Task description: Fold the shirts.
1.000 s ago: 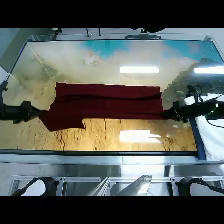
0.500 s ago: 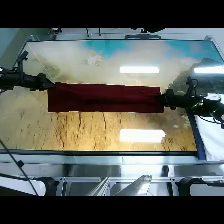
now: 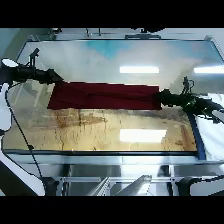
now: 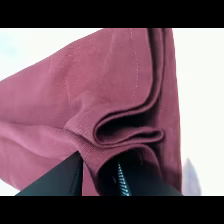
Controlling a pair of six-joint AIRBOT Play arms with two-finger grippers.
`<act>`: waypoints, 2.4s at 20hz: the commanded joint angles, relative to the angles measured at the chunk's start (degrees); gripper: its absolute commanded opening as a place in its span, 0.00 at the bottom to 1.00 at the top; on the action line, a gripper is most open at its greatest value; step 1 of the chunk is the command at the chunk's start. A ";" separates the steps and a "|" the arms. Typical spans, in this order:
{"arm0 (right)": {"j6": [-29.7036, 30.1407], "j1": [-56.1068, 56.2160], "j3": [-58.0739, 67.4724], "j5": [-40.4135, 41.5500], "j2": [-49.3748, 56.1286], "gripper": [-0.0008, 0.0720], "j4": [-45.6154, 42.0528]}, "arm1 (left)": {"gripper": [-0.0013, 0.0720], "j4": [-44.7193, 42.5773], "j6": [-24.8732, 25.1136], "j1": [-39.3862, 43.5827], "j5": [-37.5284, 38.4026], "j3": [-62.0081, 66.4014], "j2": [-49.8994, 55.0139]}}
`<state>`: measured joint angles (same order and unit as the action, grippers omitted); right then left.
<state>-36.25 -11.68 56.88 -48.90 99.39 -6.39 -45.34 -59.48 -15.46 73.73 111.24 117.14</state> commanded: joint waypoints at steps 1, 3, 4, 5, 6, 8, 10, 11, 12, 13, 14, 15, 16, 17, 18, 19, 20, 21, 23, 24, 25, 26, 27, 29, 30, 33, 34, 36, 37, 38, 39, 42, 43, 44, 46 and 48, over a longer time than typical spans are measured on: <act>1.88 -1.77 2.19 -3.30 0.15 0.37 -5.18 | 0.48 -0.09 -0.61 -0.37 -0.46 6.36 1.40; -0.33 -4.35 4.33 -4.81 -0.83 0.60 -9.86 | 0.48 0.02 -2.34 -1.49 -1.75 8.81 1.20; -0.68 -5.70 5.46 -5.14 -1.44 0.72 -11.28 | 0.48 0.02 -3.23 -2.14 -2.80 8.68 0.61; -0.90 -7.04 6.67 -5.42 -1.90 0.85 -11.61 | 0.48 0.48 -4.28 -2.75 -3.98 7.28 -0.59; -0.92 -7.91 7.82 -5.81 -2.01 0.91 -11.72 | 0.48 0.87 -4.44 -3.17 -5.05 4.94 -2.23; -1.53 -8.26 9.73 -5.84 -1.55 0.91 -12.90 | 0.48 1.16 -4.44 -3.41 -4.85 2.03 -4.59; -3.43 -6.51 11.52 -5.90 0.09 0.91 -15.39 | 0.48 1.90 -4.44 -3.34 -2.62 1.60 -5.57; -4.76 -5.60 12.46 -6.10 0.94 0.90 -17.57 | 0.48 1.97 -4.44 -2.97 -1.60 1.64 -5.86; -6.88 -4.39 13.84 -6.69 2.16 0.91 -20.72 | 0.48 1.88 -4.42 -2.51 -0.74 1.64 -6.10; -9.11 -3.17 15.76 -7.98 3.58 0.90 -23.63 | 0.48 1.92 -4.42 -2.40 0.28 1.62 -6.21; -10.91 -2.16 17.68 -9.77 5.14 0.90 -25.59 | 0.48 1.95 -4.42 -1.88 1.31 1.64 -6.21; -12.35 -1.42 19.63 -11.91 6.75 0.90 -26.23 | 0.48 1.75 -4.42 -1.60 2.16 1.62 -6.21; -13.79 -0.83 21.24 -13.35 8.28 0.90 -26.18 | 0.48 1.86 -4.44 -1.18 3.08 1.62 -6.21; -15.15 -0.59 22.36 -14.25 9.53 0.90 -26.21 | 0.48 1.86 -4.44 -0.98 3.82 1.62 -6.21; -15.82 -0.59 22.99 -14.60 10.58 0.90 -26.18 | 0.48 1.81 -4.44 -0.52 4.61 1.62 -6.21; -16.37 -0.63 23.12 -14.58 11.41 0.89 -26.23 | 0.48 1.86 -4.42 -0.35 5.31 1.62 -6.21; -16.37 -0.70 23.12 -14.56 12.17 0.89 -26.21 | 0.48 1.95 -4.42 -0.02 6.10 1.62 -6.21; -16.90 -0.70 23.15 -14.53 12.76 0.89 -26.21 | 0.48 1.92 -4.44 0.42 6.45 1.62 -6.21; -17.16 -0.39 23.61 -14.05 13.88 0.60 -26.10 | 0.48 1.92 -4.42 1.57 6.93 1.62 -6.21; -17.22 -0.22 24.00 -13.51 14.36 0.50 -25.97 | 0.48 1.90 -4.42 2.51 6.82 1.57 -6.19; -18.51 0.00 24.33 -12.35 14.69 0.49 -25.97 | 0.48 1.84 -4.39 3.80 6.64 1.57 -6.12; -19.56 0.22 24.55 -11.37 14.82 0.33 -26.03 | 0.48 1.77 -4.39 5.27 6.56 1.57 -6.03; -20.87 0.24 24.87 -10.91 14.91 0.14 -26.01 | 0.48 1.44 -4.39 6.51 6.08 1.57 -5.90; -22.34 0.24 25.68 -11.39 14.88 0.04 -26.08 | 0.48 1.40 -4.37 9.29 4.11 0.90 -5.73; -22.36 0.24 26.10 -11.87 14.86 0.04 -25.99 | 0.48 1.38 -3.52 10.97 2.56 -0.07 -5.68; -23.69 0.24 28.24 -15.28 14.84 0.04 -26.01 | 0.29 1.36 -3.37 15.98 -0.28 -2.58 -3.78; -24.24 0.24 29.16 -17.16 14.84 0.04 -25.99 | 0.17 1.38 -3.48 17.88 -0.17 -2.51 -2.12; -25.46 0.24 31.19 -21.22 14.73 0.04 -26.03 | 0.12 1.38 -4.94 21.66 -0.98 -2.51 0.92; -26.01 0.24 31.87 -22.47 14.40 0.04 -26.08 | 0.12 1.38 -5.29 23.47 -1.49 -2.51 2.21; -26.18 0.24 32.37 -23.19 13.84 0.04 -26.01 | 0.12 1.36 -5.46 25.29 -1.46 -2.01 3.78; -26.40 0.24 32.57 -23.30 13.11 0.04 -26.03 | 0.12 1.33 -6.27 26.84 -0.92 -0.96 5.40; -26.82 0.22 32.61 -23.58 10.56 0.04 -26.03 | 0.12 1.36 -9.35 30.27 1.44 4.96 10.45; -26.86 0.22 32.61 -23.80 9.86 0.04 -26.03 | 0.12 1.33 -10.71 31.12 0.44 5.99 11.21; -27.41 0.24 32.61 -24.26 9.31 0.04 -26.01 | 0.12 1.33 -11.50 31.69 -0.87 6.19 11.34; -27.69 0.26 32.61 -25.90 8.44 0.04 -25.99 | 0.12 1.31 -12.20 32.46 -3.78 6.14 11.41; -28.37 0.26 32.70 -27.28 7.50 0.04 -25.99 | 0.12 1.40 -13.90 32.92 -5.66 6.19 12.07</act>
<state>-63.57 -11.49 89.43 -73.91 108.29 -32.53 -43.99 -70.72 16.14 71.13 116.71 127.98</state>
